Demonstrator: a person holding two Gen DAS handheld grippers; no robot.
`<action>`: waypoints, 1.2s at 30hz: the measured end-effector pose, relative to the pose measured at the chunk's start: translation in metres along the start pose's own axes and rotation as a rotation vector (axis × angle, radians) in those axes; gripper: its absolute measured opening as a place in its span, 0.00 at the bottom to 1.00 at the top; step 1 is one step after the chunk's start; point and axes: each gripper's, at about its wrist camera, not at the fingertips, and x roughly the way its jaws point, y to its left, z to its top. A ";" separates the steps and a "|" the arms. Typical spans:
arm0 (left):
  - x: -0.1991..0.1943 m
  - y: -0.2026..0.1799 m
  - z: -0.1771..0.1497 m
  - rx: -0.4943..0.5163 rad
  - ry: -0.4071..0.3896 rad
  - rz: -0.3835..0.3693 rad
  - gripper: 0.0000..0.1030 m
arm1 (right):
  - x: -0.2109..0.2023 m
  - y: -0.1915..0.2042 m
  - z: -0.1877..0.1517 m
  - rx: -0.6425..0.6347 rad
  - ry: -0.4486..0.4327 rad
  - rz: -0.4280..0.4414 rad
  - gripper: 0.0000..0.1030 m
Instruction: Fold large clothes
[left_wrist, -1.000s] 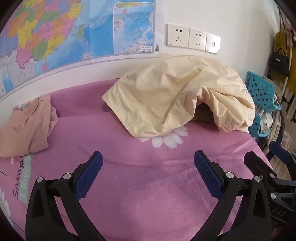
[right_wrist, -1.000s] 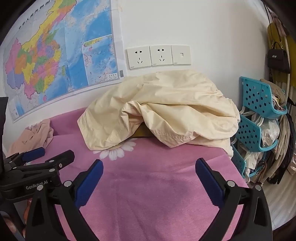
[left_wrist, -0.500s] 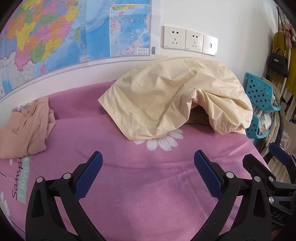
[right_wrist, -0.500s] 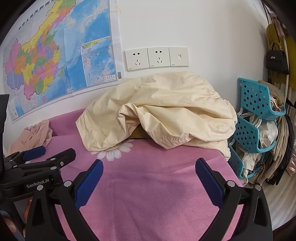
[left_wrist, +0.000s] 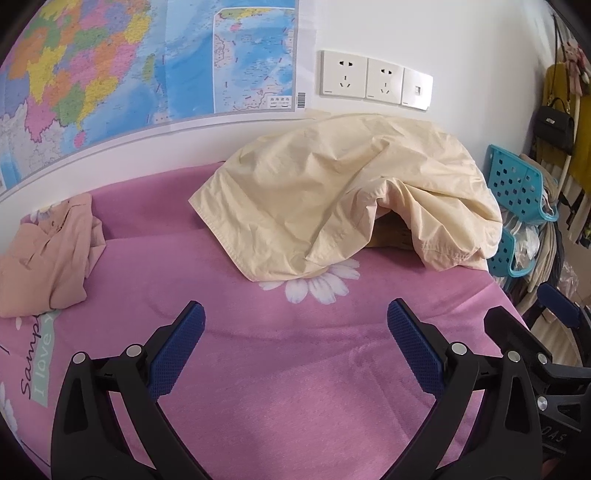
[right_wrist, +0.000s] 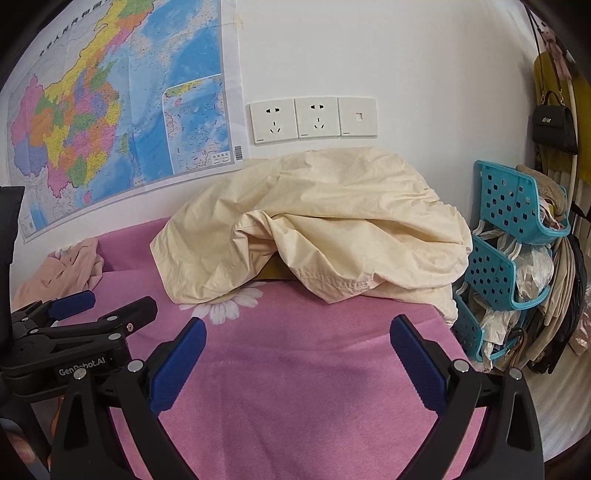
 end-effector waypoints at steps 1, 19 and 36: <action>0.000 0.000 0.000 -0.003 0.002 -0.001 0.95 | 0.000 0.000 0.001 -0.001 -0.003 0.000 0.94; 0.012 -0.003 0.009 -0.006 0.013 0.000 0.95 | 0.012 0.000 0.011 -0.041 -0.015 0.008 0.94; 0.055 0.037 0.024 -0.053 0.068 0.070 0.95 | 0.072 0.018 0.046 -0.298 -0.015 -0.032 0.94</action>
